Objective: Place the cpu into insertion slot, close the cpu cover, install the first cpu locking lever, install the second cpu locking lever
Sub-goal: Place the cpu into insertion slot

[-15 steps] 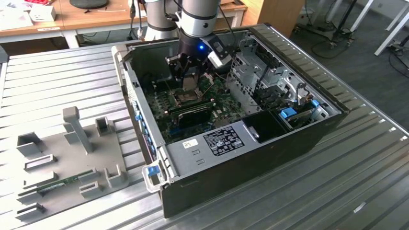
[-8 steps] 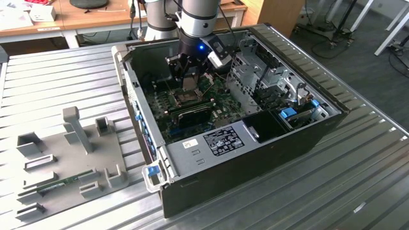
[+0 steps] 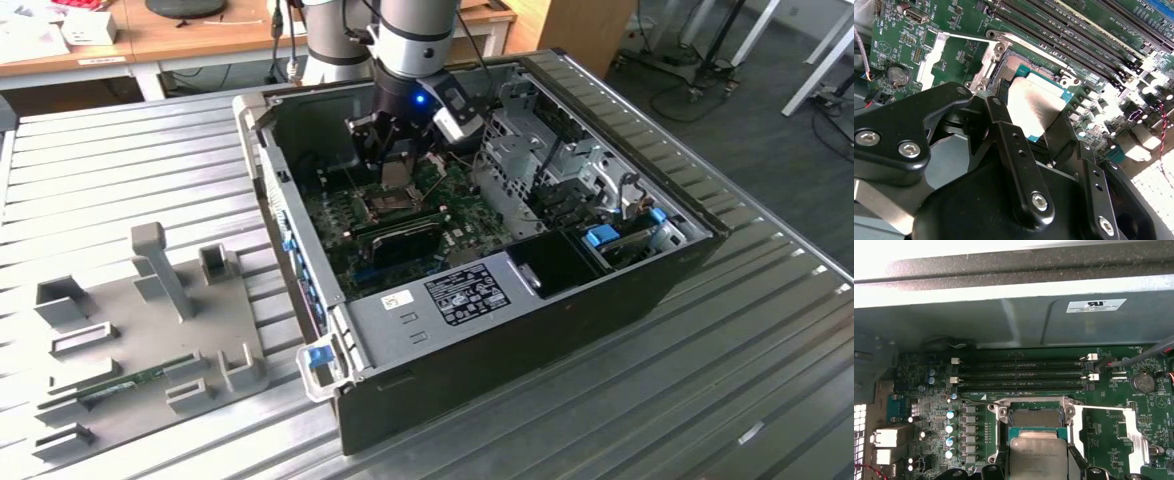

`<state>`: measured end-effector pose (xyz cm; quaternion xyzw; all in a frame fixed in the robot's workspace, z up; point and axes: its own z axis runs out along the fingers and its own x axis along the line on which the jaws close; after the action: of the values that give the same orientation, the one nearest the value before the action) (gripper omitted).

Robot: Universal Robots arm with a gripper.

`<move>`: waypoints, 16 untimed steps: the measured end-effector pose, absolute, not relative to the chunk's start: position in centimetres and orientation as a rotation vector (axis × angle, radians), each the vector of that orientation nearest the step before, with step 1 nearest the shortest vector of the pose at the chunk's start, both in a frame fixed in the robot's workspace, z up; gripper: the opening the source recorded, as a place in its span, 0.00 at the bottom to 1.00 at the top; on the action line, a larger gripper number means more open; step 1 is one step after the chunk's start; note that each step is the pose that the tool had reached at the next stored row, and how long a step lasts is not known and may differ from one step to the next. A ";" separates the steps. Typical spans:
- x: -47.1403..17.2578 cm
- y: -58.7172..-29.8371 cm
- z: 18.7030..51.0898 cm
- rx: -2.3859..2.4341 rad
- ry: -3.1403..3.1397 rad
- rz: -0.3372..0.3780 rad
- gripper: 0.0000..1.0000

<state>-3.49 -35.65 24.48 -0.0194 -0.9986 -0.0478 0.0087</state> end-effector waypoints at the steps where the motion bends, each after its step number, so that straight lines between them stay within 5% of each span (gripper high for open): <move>1: -3.5 -35.6 24.5 -0.063 -3.120 -0.150 0.54; 16: -3.5 -35.6 24.5 -0.104 -3.120 -0.150 0.54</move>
<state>-3.49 -35.65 24.48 -0.0332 -0.9983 -0.0479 0.0081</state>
